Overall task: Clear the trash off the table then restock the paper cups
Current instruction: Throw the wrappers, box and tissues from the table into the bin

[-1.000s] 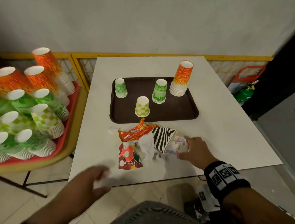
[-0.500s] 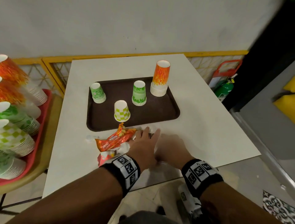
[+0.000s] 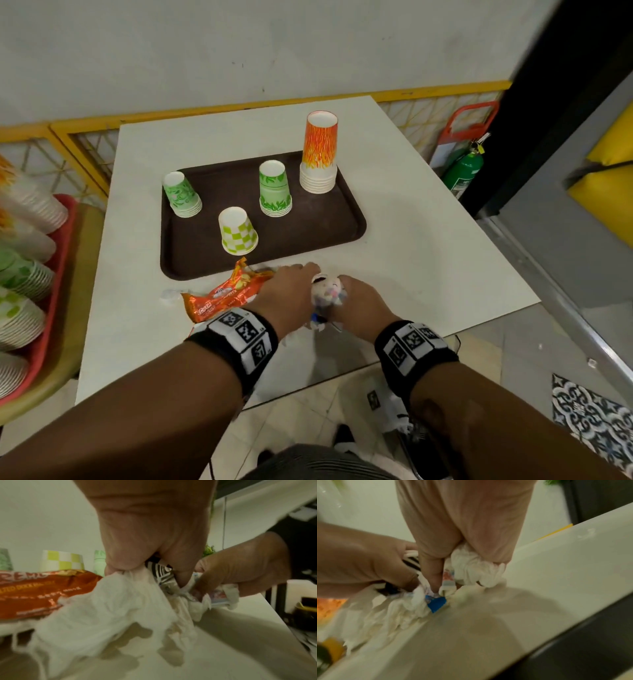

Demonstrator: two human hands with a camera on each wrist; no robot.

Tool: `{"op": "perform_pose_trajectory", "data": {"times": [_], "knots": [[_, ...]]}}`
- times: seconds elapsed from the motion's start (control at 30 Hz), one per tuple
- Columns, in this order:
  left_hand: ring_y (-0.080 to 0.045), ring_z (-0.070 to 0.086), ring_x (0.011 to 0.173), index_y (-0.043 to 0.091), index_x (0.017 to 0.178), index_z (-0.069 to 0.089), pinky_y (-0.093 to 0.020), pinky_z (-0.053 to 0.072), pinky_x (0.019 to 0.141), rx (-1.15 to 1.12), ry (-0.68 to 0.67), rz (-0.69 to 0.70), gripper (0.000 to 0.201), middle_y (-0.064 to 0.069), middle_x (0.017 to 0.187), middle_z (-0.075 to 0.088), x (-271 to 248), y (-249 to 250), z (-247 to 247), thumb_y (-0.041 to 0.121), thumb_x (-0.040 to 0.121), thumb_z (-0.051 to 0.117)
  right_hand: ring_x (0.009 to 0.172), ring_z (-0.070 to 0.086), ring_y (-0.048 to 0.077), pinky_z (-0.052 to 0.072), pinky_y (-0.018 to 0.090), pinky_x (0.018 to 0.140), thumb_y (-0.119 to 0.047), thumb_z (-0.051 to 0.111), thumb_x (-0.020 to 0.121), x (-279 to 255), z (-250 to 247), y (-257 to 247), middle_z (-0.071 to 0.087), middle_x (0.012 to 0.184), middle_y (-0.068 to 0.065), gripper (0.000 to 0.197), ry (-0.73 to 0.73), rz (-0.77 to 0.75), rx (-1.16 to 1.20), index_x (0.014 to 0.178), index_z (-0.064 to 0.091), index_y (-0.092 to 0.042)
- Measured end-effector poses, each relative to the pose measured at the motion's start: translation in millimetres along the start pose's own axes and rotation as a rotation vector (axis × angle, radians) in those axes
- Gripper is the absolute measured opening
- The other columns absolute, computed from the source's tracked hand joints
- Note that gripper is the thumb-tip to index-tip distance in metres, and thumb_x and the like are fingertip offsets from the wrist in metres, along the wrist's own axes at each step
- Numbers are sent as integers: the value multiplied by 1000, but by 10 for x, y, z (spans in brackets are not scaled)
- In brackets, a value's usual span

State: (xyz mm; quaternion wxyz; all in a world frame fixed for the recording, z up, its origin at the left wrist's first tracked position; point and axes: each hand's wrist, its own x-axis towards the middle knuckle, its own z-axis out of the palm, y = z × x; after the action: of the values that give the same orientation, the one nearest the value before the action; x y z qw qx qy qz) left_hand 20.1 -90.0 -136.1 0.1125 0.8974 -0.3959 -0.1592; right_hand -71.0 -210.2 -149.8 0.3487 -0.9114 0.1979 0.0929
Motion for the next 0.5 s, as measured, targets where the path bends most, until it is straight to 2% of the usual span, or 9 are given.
{"op": "perform_pose_trajectory", "data": {"times": [0.07, 0.13, 0.17, 0.2, 0.27, 0.3, 0.4, 0.43, 0.5], "knots": [[-22, 62, 103, 22, 119, 56, -35, 50, 91, -125, 41, -49, 37, -3, 113, 65, 9, -11, -98, 13, 84, 63, 98, 65, 24, 50, 29, 82, -36, 75, 79, -28, -87, 109, 68, 105, 5, 40, 49, 123, 178, 110, 62, -14], [-25, 64, 97, 21, 108, 60, -36, 51, 85, -184, 93, -66, 27, -3, 103, 67, 41, -18, -194, 10, 83, 62, 96, 67, 26, 57, 42, 87, -36, 82, 62, -95, -161, 267, 71, 103, 5, 52, 143, 229, 472, 106, 64, -16], [-28, 64, 94, 19, 101, 60, -37, 51, 82, -172, 106, -65, 17, -5, 99, 68, 53, -9, -243, 12, 85, 61, 97, 69, 27, 57, 46, 88, -30, 84, 60, -142, -196, 339, 73, 104, 6, 49, 188, 271, 628, 104, 65, -17], [-31, 64, 91, 15, 97, 61, -39, 51, 80, -167, 121, -52, 8, -8, 95, 68, 71, -3, -285, 17, 89, 60, 95, 70, 27, 58, 46, 87, -20, 84, 64, -194, -245, 395, 73, 105, 8, 42, 218, 301, 787, 102, 66, -16], [-34, 63, 89, 10, 94, 62, -42, 51, 80, -171, 133, -27, 16, -11, 91, 68, 102, 48, -351, 25, 94, 58, 84, 71, 24, 59, 35, 72, 0, 76, 75, -292, -348, 502, 74, 101, 11, 30, 240, 317, 1013, 100, 66, -13], [-34, 63, 89, 8, 95, 62, -43, 51, 81, -179, 128, -23, 17, -13, 92, 68, 112, 91, -390, 25, 94, 58, 80, 71, 25, 57, 31, 66, 3, 73, 77, -350, -410, 551, 74, 99, 12, 30, 253, 322, 1086, 103, 66, -11], [-36, 62, 91, 3, 100, 63, -45, 50, 82, -209, 127, -12, 15, -17, 95, 67, 189, 200, -459, 12, 90, 58, 93, 71, 34, 54, 36, 73, -5, 77, 71, -484, -510, 815, 74, 105, 15, 49, 298, 332, 1204, 118, 63, -9], [-38, 62, 90, 1, 101, 63, -45, 51, 82, -222, 130, -4, 16, -18, 95, 67, 211, 244, -479, 10, 89, 58, 89, 72, 33, 55, 34, 70, -6, 77, 72, -539, -540, 894, 74, 104, 14, 48, 323, 350, 1235, 118, 62, -10], [-40, 63, 89, -1, 102, 63, -45, 52, 79, -234, 166, 5, 17, -22, 94, 67, 256, 324, -526, 7, 88, 59, 72, 72, 23, 55, 28, 56, -2, 74, 78, -632, -596, 1074, 74, 94, 10, 38, 381, 381, 1280, 114, 63, -11]]}}
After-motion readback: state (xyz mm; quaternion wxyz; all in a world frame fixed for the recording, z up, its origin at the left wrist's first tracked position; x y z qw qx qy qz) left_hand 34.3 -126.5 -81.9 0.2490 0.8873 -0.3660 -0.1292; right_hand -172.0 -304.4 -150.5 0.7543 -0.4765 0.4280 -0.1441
